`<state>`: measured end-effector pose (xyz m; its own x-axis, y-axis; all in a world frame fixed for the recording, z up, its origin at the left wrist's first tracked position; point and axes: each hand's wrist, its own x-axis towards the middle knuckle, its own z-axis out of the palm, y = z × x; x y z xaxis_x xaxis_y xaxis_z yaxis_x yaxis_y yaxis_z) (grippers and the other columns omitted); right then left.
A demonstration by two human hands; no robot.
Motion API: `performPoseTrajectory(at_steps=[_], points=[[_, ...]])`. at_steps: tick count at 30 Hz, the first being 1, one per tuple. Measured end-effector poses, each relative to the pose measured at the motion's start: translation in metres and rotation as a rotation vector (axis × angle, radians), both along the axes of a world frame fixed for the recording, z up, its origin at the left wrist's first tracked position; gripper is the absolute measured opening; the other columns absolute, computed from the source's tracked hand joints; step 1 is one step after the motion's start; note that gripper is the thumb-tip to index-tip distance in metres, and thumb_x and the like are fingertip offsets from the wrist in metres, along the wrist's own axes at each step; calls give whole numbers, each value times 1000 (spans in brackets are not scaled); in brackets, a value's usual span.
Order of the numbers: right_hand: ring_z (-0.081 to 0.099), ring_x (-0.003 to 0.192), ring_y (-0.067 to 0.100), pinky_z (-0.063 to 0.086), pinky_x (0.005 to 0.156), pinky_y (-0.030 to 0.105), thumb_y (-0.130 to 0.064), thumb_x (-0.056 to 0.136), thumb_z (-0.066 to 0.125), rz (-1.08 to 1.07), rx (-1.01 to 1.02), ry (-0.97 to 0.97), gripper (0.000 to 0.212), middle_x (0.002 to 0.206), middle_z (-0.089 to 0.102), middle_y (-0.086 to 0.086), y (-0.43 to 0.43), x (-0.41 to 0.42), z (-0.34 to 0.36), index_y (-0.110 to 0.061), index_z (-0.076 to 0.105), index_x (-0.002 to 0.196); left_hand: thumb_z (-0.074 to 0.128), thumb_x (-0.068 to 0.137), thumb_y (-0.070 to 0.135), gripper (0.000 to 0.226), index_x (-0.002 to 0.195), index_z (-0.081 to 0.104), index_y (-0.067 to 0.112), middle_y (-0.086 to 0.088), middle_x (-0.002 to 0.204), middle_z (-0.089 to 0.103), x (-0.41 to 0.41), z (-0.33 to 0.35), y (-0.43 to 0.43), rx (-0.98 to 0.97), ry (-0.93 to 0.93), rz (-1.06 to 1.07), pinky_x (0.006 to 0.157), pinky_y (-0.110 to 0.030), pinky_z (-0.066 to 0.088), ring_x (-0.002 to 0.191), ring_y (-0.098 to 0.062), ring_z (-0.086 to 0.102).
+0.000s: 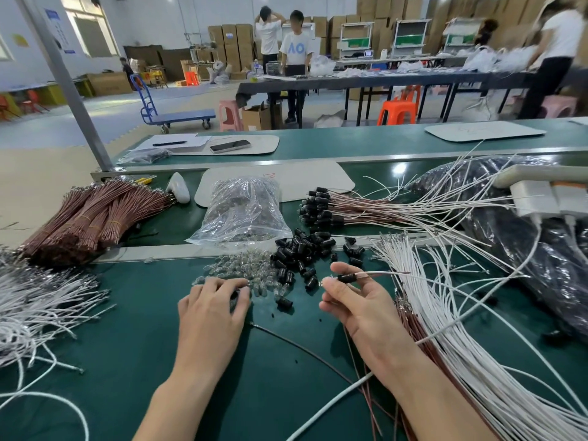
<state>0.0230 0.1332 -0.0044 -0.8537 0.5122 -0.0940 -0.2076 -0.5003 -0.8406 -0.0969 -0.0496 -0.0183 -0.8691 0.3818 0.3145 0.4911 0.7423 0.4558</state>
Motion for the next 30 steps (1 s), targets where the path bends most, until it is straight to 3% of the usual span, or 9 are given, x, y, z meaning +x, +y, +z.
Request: performPoseTrajectory(at_steps=[6, 11, 13, 15, 19, 23, 27, 30], points=[[66, 64, 13, 58, 60, 23, -5, 75, 74, 40, -36, -4, 34, 74, 68, 4, 1, 1, 3, -8, 68, 109, 54, 103, 29, 21, 114, 71, 36, 16, 103, 57, -9, -2, 1, -10, 35, -94, 89, -30, 29, 104, -13, 49], [65, 65, 10, 56, 58, 23, -4, 83, 73, 47, -3, -39, 29, 76, 68, 3, 1, 3, 3, -12, 69, 111, 60, 99, 32, 13, 107, 70, 32, 14, 103, 58, -10, -1, 2, -37, 57, -107, 94, -32, 33, 104, -16, 54], [65, 64, 11, 57, 58, 23, -4, 82, 73, 48, -7, -43, 29, 75, 68, 3, 1, 3, 4, -12, 69, 110, 64, 96, 28, 7, 103, 66, 27, 13, 100, 60, -5, 0, 4, 42, 111, -123, 92, -31, 38, 100, -13, 55], [65, 64, 12, 57, 59, 24, -3, 82, 73, 47, -16, -42, 26, 74, 68, 3, 1, 2, 5, -12, 69, 107, 64, 95, 24, 10, 102, 59, 28, 19, 96, 57, 5, 3, 8, 231, 109, -138, 86, -21, 39, 94, -1, 51], [66, 63, 12, 57, 59, 25, -2, 83, 72, 54, -26, -31, 24, 73, 67, 3, 0, 1, 5, -12, 69, 104, 54, 101, 32, 18, 117, 62, 36, 17, 102, 67, 31, 8, 23, 634, -97, -208, 81, -12, 46, 99, -4, 62], [65, 61, 11, 57, 57, 24, -8, 72, 75, 48, -32, -24, 28, 68, 65, 2, -1, -2, 5, -13, 65, 98, 60, 95, 32, 15, 106, 70, 34, 10, 101, 76, 47, 14, 40, 874, -406, -310, 79, -14, 52, 96, -7, 70], [66, 62, 13, 57, 59, 25, -6, 74, 74, 60, -34, -15, 24, 68, 66, 3, -3, -4, 3, -13, 62, 94, 66, 87, 33, 13, 98, 73, 31, -1, 94, 76, 50, 13, 43, 993, -626, -357, 77, -22, 55, 87, -13, 70], [68, 66, 15, 59, 63, 26, -8, 69, 75, 77, -62, 8, 27, 72, 68, 6, -3, -4, 2, -12, 63, 93, 66, 90, 26, 11, 99, 73, 28, -3, 92, 75, 51, 10, 44, 997, -663, -339, 78, -24, 56, 85, -16, 71]])
